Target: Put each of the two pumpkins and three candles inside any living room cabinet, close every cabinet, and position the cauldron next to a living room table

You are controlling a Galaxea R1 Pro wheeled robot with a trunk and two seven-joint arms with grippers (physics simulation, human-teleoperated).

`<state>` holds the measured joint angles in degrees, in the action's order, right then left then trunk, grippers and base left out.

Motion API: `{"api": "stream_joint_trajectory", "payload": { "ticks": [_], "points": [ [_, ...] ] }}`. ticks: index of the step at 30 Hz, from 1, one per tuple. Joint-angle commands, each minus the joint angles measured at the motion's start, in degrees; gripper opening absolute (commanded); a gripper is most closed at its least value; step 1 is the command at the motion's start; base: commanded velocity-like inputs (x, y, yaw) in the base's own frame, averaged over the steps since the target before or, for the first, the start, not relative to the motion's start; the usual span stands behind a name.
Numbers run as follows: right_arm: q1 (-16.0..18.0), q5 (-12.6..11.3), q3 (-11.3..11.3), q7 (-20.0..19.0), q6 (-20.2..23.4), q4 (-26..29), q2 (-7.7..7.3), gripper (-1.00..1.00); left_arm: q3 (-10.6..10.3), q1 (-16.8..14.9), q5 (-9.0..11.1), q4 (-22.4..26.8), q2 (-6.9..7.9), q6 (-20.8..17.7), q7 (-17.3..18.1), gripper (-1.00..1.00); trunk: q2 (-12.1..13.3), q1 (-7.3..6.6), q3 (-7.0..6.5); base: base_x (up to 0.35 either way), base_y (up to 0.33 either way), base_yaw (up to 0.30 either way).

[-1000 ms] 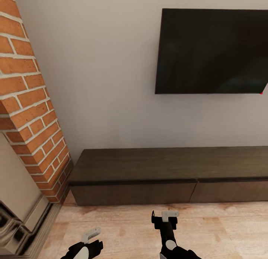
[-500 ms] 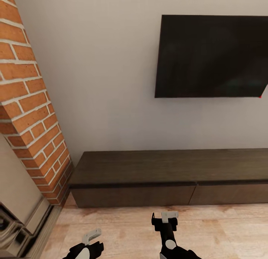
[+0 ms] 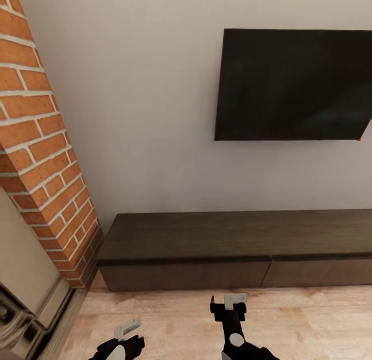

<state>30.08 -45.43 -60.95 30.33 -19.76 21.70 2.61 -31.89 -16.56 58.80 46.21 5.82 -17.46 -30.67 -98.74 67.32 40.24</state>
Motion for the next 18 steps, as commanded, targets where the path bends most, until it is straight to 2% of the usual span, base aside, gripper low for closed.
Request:
{"api": "stream_joint_trajectory", "payload": {
  "ticks": [1,18],
  "points": [
    [0.07,-0.54,-0.48,0.27,-0.28,0.01,0.00,1.00,-0.27,-0.05,0.35,0.11,0.07,-0.05,-0.44,1.00,0.39,-0.23,-0.13,0.000,0.000,0.000],
    [0.07,-0.45,-0.48,0.08,-0.37,0.01,-0.15,1.00,-0.27,-0.05,0.35,0.11,0.07,-0.04,-0.44,1.00,7.20,-3.96,-3.18,0.000,0.000,0.000]
  ]
}}
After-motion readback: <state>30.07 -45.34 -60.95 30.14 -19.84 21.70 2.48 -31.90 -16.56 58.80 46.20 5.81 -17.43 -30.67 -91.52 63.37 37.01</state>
